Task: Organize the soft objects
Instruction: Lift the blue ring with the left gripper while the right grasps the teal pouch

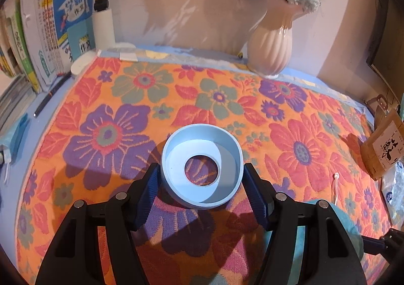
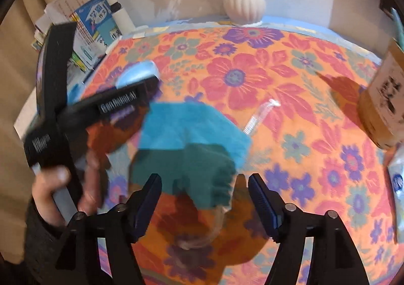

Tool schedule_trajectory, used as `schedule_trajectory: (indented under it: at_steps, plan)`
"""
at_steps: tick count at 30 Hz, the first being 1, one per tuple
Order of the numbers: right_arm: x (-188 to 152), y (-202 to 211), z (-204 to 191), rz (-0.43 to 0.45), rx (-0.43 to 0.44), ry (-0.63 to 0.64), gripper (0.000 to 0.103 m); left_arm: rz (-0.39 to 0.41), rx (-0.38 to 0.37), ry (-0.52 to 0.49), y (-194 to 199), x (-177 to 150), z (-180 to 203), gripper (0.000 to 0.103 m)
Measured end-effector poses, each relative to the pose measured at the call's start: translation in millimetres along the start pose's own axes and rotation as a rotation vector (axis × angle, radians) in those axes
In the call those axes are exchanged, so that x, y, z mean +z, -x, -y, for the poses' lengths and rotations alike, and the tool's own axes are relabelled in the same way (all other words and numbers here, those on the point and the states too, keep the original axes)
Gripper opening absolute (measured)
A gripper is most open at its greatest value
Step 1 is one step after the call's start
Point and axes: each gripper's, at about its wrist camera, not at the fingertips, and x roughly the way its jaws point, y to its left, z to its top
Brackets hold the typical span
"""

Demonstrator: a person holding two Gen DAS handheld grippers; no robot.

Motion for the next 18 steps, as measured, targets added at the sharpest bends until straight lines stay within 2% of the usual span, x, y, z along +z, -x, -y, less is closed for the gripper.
schedule_trajectory:
  at_steps: [3, 5, 7, 9, 13, 18]
  plan:
    - [-7, -4, 25, -0.06, 0.048, -0.102, 0.07, 0.03, 0.015, -0.026, 2, -1, 5, 0.063]
    - [-9, -2, 41, -0.051, 0.099, -0.185, 0.07, 0.042, 0.053, -0.064, 2, -3, 14, 0.063]
    - [-7, 1, 50, -0.034, 0.101, -0.219, 0.072, 0.057, 0.079, -0.097, 3, -4, 21, 0.064]
    - [-2, 3, 53, -0.022, 0.103, -0.223, 0.083, 0.065, 0.084, -0.109, 5, -5, 22, 0.064]
    - [6, -2, 58, -0.005, 0.227, -0.309, 0.086, 0.068, 0.07, -0.07, 6, -4, 15, 0.064]
    - [23, -20, 30, 0.0, 0.146, -0.217, 0.086, 0.074, 0.071, -0.065, 7, -5, 16, 0.064]
